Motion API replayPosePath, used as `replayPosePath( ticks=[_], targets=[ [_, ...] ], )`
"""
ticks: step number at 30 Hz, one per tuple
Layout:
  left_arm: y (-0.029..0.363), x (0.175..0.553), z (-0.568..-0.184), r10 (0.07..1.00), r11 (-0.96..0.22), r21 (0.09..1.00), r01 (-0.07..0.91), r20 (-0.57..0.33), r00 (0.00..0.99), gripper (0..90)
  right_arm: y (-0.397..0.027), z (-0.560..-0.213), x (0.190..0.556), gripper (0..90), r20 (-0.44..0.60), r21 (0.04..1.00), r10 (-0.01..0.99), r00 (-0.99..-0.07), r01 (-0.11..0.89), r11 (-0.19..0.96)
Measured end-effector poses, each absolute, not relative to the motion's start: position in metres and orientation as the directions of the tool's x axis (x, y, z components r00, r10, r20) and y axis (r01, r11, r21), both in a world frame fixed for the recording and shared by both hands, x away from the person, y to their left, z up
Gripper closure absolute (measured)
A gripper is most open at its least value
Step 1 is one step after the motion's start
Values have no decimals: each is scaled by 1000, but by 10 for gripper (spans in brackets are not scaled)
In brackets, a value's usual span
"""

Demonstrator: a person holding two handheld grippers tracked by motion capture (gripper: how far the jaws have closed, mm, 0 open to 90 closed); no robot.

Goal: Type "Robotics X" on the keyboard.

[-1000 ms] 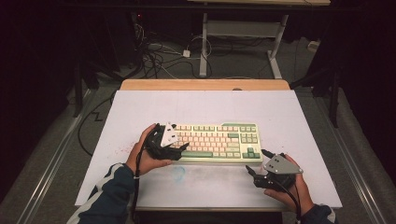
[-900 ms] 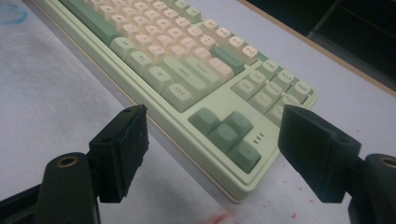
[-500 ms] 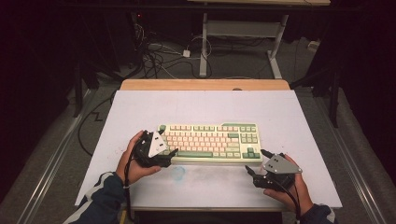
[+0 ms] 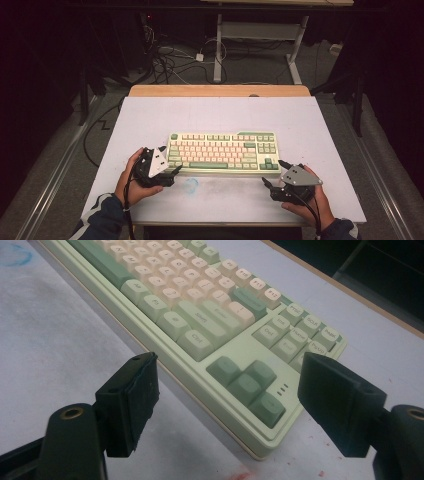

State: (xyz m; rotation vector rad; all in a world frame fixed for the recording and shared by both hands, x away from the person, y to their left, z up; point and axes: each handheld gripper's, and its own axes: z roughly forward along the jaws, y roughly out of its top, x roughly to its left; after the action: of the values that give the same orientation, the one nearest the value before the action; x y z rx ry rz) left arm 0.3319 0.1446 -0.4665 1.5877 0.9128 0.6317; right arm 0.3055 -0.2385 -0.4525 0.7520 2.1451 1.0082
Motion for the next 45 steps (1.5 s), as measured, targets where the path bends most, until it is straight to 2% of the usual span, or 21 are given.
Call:
replayPosePath(
  ticks=[14,20,22,24,28,33,36,45],
  targets=[
    [160,321,-475,847,-49,968,247,-91,524,196,-234,-450,311,262,-305,808,710,-635,222,546],
    [162,319,-477,852,-46,966,255,-95,515,195,-230,-446,315,309,-288,818,692,-662,205,537],
    [163,318,-477,853,-58,965,257,-86,515,195,-229,-444,317,388,-267,824,672,-691,199,531],
    [163,319,-478,854,-60,964,258,-85,514,195,-227,-442,320,526,-249,822,640,-727,192,537],
    [162,320,-481,854,-66,960,272,-86,512,195,-217,-439,328,702,-233,805,620,-749,209,555],
    [161,320,-481,852,-73,958,277,-85,517,195,-212,-434,337,852,-208,806,613,-762,222,549],
    [161,320,-482,853,-76,957,282,-84,516,195,-210,-433,343,900,-197,803,615,-764,234,548],
    [161,321,-483,853,-75,956,284,-86,516,195,-183,-423,373,900,-200,799,604,-772,229,557]
  ],
)
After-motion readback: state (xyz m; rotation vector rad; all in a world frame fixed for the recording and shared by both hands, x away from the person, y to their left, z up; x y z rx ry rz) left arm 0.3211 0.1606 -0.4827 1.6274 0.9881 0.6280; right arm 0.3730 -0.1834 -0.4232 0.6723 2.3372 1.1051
